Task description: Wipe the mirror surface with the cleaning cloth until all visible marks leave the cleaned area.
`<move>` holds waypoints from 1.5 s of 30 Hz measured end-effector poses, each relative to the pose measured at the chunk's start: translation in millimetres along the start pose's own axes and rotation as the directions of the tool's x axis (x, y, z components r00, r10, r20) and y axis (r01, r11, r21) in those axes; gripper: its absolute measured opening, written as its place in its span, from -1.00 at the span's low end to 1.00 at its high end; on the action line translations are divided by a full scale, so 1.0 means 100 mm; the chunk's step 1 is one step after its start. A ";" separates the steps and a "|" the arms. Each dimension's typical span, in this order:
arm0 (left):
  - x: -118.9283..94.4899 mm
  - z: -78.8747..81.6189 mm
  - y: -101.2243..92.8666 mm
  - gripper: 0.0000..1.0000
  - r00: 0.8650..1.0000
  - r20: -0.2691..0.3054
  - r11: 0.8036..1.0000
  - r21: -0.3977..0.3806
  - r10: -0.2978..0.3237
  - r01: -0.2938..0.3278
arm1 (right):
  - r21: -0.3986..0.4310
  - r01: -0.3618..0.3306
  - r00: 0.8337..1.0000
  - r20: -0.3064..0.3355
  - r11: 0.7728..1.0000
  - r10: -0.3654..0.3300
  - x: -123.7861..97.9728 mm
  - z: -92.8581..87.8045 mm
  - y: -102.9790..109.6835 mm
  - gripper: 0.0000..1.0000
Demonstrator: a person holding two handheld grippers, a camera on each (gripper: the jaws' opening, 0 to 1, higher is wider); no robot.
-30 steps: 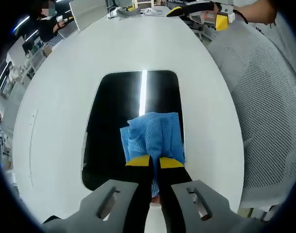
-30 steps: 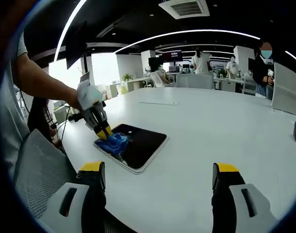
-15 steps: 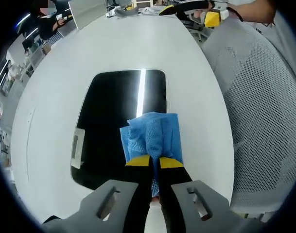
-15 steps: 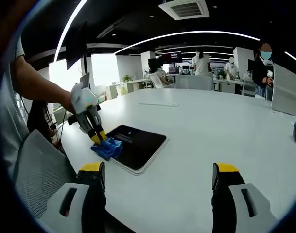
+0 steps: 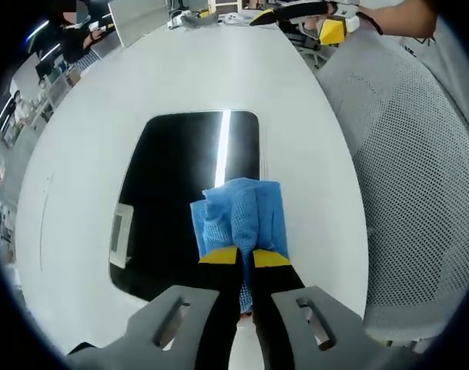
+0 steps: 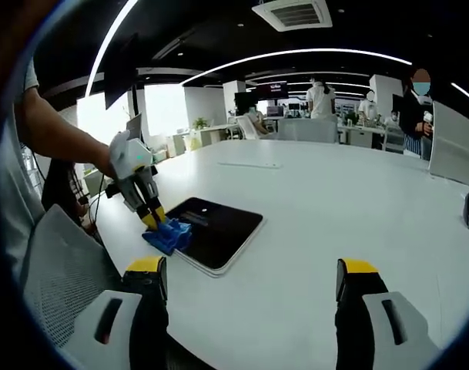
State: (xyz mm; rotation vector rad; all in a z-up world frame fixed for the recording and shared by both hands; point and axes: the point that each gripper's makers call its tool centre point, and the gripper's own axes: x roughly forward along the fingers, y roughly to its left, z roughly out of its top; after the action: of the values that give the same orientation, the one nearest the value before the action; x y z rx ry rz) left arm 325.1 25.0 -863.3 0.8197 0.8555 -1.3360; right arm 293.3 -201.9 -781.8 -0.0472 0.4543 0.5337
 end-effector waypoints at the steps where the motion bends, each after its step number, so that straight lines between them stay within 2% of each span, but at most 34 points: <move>1: 0.00 0.00 0.00 -0.98 1.000 0.002 1.000 -0.002 -0.001 0.001 | 0.001 0.001 1.000 0.000 1.000 -0.001 0.00 0.00 0.00 0.79; 14: -0.09 -0.16 0.00 -0.98 1.000 -0.007 1.000 -0.009 -0.004 0.004 | 0.007 0.004 1.000 0.004 1.000 -0.004 0.00 0.01 0.00 0.79; 23: -0.14 -0.26 0.00 -0.98 1.000 -0.017 1.000 0.016 -0.004 0.004 | 0.006 0.000 1.000 0.005 1.000 -0.001 0.00 0.01 0.00 0.79; 30: -0.21 -0.40 0.04 -0.98 1.000 -0.026 1.000 0.011 -0.003 0.003 | 0.009 -0.002 1.000 0.004 1.000 0.002 0.00 0.01 0.00 0.79; 45: -0.21 -0.40 0.07 -0.98 0.999 -0.014 0.999 0.022 -0.030 0.030 | 0.020 0.001 1.000 0.003 1.000 -0.001 0.01 0.00 -0.02 0.78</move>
State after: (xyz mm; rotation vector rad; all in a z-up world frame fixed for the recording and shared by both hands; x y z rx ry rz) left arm 329.3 70.6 -863.1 0.8369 0.8674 -1.3699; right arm 294.5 -203.0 -782.2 -0.0270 0.4565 0.5284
